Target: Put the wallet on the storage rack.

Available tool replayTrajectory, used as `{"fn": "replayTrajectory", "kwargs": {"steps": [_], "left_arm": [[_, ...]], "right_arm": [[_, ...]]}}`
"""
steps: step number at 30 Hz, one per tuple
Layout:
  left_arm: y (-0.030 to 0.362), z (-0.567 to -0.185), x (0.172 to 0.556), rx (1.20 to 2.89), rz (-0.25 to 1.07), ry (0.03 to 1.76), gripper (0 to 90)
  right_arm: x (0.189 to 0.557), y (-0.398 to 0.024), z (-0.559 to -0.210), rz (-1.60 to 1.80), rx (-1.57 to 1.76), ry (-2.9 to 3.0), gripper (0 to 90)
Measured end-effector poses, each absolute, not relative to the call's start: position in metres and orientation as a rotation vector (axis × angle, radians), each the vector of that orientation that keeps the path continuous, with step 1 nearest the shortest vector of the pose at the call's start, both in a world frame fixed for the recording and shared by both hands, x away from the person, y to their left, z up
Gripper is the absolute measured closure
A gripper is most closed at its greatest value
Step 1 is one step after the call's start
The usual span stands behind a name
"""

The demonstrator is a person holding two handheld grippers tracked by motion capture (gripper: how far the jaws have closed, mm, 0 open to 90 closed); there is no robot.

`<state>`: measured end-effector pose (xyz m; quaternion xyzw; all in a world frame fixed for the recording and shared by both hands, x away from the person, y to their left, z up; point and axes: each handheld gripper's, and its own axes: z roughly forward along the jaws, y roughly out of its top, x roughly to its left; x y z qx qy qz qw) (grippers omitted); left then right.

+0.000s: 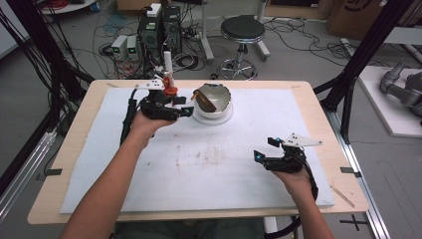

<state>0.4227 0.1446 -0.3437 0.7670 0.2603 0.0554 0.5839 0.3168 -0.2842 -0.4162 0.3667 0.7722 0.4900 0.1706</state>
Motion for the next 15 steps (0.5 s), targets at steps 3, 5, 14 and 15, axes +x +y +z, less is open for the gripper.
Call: {"fn": "replayTrajectory", "kwargs": {"steps": [3, 5, 14, 15], "left_arm": [[0.151, -0.346, 0.413, 1.776, 0.119, 0.59, 32.7], [0.154, -0.347, 0.406, 1.777, 0.113, 0.58, 31.8], [0.171, -0.356, 0.376, 1.776, 0.135, 0.568, 28.2], [0.173, -0.358, 0.373, 1.782, 0.134, 0.567, 26.9]], "right_arm": [[0.317, -0.285, -0.417, 1.39, 1.042, 2.195, 20.2], [0.317, -0.285, -0.417, 1.39, 1.05, 2.192, 20.2], [0.317, -0.288, -0.418, 1.393, 1.054, 2.186, 20.2], [0.318, -0.289, -0.418, 1.393, 1.05, 2.185, 20.2]]}}
